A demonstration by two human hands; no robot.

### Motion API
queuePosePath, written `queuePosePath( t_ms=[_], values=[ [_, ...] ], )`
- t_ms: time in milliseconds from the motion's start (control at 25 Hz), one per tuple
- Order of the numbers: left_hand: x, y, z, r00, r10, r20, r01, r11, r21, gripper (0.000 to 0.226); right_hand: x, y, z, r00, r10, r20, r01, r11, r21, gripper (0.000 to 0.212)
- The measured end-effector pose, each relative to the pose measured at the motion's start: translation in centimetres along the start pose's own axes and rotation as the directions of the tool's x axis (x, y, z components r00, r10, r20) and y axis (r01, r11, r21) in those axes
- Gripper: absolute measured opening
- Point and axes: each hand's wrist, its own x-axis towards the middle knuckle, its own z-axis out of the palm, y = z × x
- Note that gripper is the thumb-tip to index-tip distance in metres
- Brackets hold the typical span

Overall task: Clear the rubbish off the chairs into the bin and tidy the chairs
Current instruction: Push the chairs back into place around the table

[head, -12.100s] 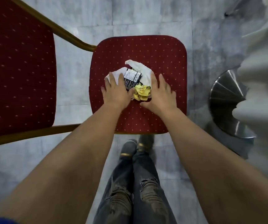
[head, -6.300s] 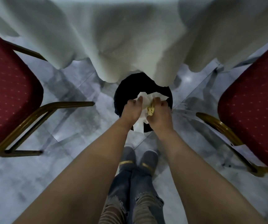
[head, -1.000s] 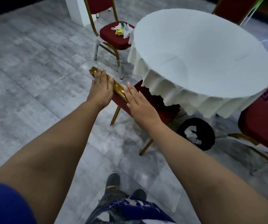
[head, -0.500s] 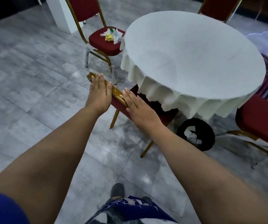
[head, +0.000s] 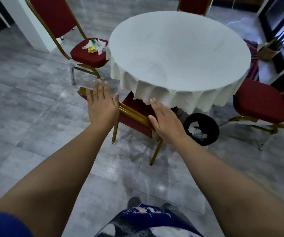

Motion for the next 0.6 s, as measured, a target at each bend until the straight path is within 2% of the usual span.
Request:
queuePosePath(
  t_ms=[160,280,480,600],
  values=[
    [-0.5,6.2,0.2,0.969,0.249,-0.007,-0.249,0.968,0.029,0.064,-3.1,4.3,-1.6,0.979,0.199,-0.052,-0.197,0.979,0.044,0.060],
    [-1.4,12.0,1.3,0.919,0.390,0.067,-0.390,0.921,-0.013,0.065,-6.1,8.2,-3.2,0.932,0.352,-0.089,-0.348,0.936,0.055,0.059],
    [-3.4,21.7,3.9,0.789,0.562,0.249,-0.544,0.827,-0.143,0.065,-11.0,15.8,-5.8,0.825,0.554,-0.111,-0.549,0.833,0.077,0.059],
    [-4.7,29.3,5.8,0.706,0.640,0.304,-0.606,0.767,-0.210,0.066,-14.5,21.9,-7.8,0.753,0.642,-0.145,-0.638,0.766,0.075,0.059]
  ],
)
